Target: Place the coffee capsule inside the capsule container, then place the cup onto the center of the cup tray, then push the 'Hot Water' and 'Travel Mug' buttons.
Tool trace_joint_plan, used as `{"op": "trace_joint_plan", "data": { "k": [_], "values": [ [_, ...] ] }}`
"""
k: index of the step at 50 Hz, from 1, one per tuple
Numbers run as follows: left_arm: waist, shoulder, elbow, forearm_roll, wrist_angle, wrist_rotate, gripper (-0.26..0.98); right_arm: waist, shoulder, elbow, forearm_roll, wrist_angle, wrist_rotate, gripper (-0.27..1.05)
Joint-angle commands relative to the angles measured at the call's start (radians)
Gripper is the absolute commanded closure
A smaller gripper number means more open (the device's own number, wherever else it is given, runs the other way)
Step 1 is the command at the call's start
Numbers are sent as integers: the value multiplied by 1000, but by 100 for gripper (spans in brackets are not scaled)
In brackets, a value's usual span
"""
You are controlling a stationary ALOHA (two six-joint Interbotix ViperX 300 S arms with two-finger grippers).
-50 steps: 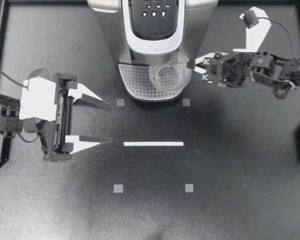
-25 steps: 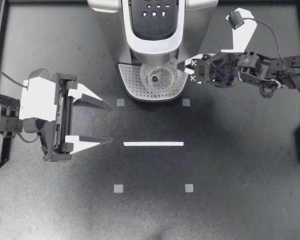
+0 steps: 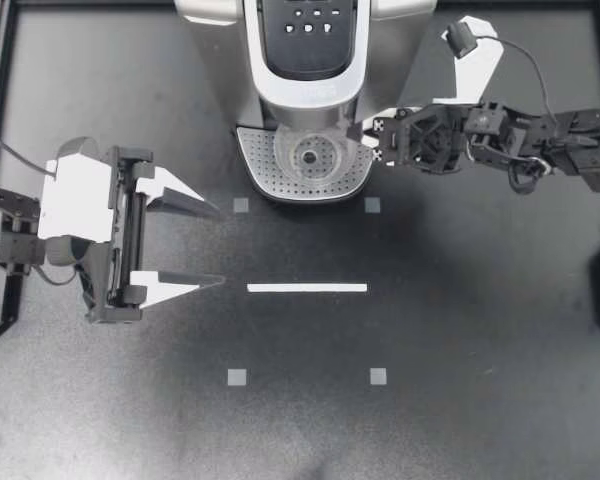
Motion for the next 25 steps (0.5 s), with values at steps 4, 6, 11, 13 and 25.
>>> {"op": "trace_joint_plan", "data": {
  "k": [4, 6, 11, 13, 25],
  "values": [
    [2, -17, -6, -2, -6, -2, -1, 5, -5, -31, 2, -5, -2, 71],
    [2, -17, -6, -2, -6, -2, -1, 5, -2, -34, 2, -5, -2, 71],
    [2, -21, -5, -3, -6, -3, -1, 5, 9, -43, 2, -3, -2, 69],
    [2, -23, -3, -3, -6, -2, -1, 5, 12, -44, 2, -3, -2, 67],
    [2, -46, 12, -6, -6, -2, -1, 5, 15, -54, 2, 20, -2, 39]
  ]
}}
